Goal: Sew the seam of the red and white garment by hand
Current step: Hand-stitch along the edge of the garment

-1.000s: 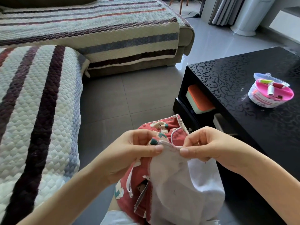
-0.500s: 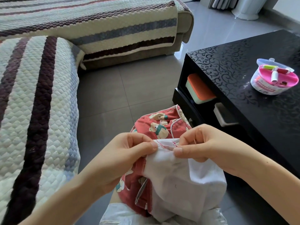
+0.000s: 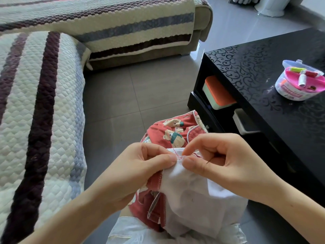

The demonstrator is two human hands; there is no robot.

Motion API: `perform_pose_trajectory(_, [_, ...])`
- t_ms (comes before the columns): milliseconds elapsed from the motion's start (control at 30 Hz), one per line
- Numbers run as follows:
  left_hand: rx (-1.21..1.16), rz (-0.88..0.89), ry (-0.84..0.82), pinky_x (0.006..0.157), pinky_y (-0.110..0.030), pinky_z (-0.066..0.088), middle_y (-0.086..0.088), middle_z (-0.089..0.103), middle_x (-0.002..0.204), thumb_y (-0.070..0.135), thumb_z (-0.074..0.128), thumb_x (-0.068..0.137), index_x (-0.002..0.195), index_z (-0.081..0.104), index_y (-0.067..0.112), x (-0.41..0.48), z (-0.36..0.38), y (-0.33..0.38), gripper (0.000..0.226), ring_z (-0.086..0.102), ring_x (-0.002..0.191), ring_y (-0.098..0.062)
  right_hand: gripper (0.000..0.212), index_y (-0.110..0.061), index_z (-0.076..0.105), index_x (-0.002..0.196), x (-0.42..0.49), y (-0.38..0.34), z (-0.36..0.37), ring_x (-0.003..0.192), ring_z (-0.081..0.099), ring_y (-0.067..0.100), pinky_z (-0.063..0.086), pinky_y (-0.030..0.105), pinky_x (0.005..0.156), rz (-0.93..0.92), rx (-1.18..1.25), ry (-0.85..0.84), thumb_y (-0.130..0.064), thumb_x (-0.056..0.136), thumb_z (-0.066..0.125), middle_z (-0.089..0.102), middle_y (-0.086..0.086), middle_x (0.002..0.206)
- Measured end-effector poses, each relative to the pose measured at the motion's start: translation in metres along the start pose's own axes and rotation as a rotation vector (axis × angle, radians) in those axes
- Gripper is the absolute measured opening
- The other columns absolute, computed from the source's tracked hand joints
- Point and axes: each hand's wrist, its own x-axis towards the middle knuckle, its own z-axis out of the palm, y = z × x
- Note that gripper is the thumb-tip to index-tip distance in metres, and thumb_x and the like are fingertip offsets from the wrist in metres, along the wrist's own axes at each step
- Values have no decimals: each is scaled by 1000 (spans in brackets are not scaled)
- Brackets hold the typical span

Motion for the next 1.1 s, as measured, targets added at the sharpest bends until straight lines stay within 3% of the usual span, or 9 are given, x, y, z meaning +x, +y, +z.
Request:
perform_pose_trajectory(133, [0,14,-13,35,-16,41,-5,58,50,10,65,76,59,71,9,-3,0,5,18,51,36,-9,17,-15,69,69,3,0,0,46,34,5,28,13,46,-21,-112,46,-28,80,69,35,-2,48])
perform_pose_trajectory(233, [9,28,-17,34,-14,38,-2,57,46,7,64,77,54,70,11,-4,0,7,24,49,34,-7,26,-13,70,74,7,-1,-4,56,54,36,43,44,52,26,48,26,-38,78,64,59,18,59])
perform_pose_trajectory(300, [15,35,-11,34,-13,37,-2,57,46,4,63,80,53,69,12,-4,0,6,29,49,34,-6,30,-13,70,76,8,-1,-9,57,54,39,43,48,52,68,101,30,-42,75,63,61,21,64])
perform_pose_trajectory(533, [29,70,-57,37,-13,38,1,61,51,23,67,60,55,71,16,-6,-1,7,10,52,40,-5,20,-17,71,77,13,2,-14,57,53,18,39,23,53,161,83,-15,-36,79,63,65,15,66])
perform_pose_trajectory(667, [36,68,-63,38,-14,38,2,61,53,23,72,63,56,72,17,-5,-2,8,9,52,41,-5,29,-17,70,79,17,0,-14,63,56,23,43,34,58,124,104,-6,-45,80,65,66,17,71])
perform_pose_trajectory(767, [45,83,-60,39,-15,39,1,62,55,24,77,65,57,72,17,-5,-2,7,12,52,44,-6,44,-14,70,83,20,-2,-14,66,56,26,43,35,61,90,143,-10,-57,74,66,65,23,75])
perform_pose_trajectory(867, [59,100,-59,42,-16,41,1,63,58,26,80,69,59,73,18,-5,-4,6,14,55,48,-6,36,-18,73,85,21,-5,-17,66,57,27,44,36,64,83,144,-111,-52,77,65,63,28,78])
perform_pose_trajectory(967, [73,113,-59,42,-16,41,-1,64,60,25,72,67,63,73,18,-4,-5,6,9,54,49,-8,21,-17,74,83,20,-6,-19,63,55,16,45,27,59,111,135,-218,-37,80,71,65,16,68])
perform_pose_trajectory(1100, [116,133,-56,46,-13,40,3,63,57,27,80,70,59,72,18,-4,-5,7,16,53,49,-5,13,-15,72,73,20,-12,-21,57,56,9,45,20,56,111,80,-197,-26,79,69,62,8,60])
